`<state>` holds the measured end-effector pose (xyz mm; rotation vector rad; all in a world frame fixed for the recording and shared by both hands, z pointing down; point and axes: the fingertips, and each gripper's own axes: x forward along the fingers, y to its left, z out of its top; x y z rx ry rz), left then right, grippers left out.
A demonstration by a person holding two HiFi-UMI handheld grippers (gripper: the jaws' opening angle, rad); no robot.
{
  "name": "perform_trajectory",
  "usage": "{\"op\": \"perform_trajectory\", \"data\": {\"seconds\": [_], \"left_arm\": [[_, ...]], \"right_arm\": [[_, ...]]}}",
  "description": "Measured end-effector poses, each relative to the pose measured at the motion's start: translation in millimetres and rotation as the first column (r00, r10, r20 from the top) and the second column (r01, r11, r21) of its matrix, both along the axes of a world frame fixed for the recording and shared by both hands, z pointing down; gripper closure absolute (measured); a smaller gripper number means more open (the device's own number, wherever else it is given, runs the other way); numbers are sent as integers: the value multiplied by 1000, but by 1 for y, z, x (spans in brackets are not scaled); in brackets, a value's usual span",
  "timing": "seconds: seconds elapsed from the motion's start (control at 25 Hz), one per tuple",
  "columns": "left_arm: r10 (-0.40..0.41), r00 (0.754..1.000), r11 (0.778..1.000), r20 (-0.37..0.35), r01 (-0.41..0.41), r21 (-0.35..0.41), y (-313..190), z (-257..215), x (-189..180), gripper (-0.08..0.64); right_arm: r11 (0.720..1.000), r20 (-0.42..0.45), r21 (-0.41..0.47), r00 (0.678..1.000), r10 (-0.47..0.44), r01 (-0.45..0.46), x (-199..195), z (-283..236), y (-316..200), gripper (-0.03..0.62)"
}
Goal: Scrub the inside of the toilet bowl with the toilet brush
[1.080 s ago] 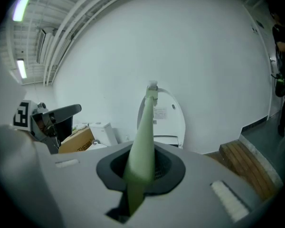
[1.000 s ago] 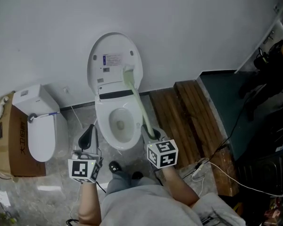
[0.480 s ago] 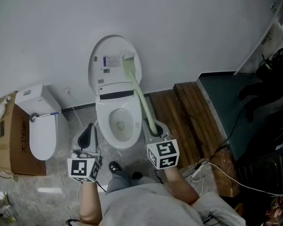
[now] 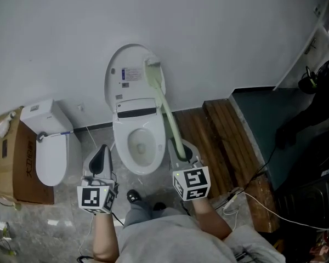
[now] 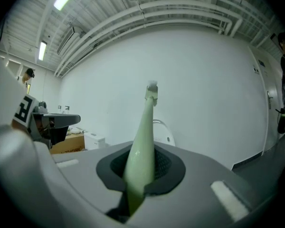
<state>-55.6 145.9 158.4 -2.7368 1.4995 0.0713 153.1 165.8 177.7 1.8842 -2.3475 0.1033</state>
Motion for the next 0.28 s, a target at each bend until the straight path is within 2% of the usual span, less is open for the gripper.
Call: {"op": "perform_trajectory", "data": {"seconds": [0.28], "left_arm": [[2,1000,1000,2,-2,23,4,-6,2,569]], "right_arm": [[999,-12,37,1000,9,-8,3,-9,4,574]]}}
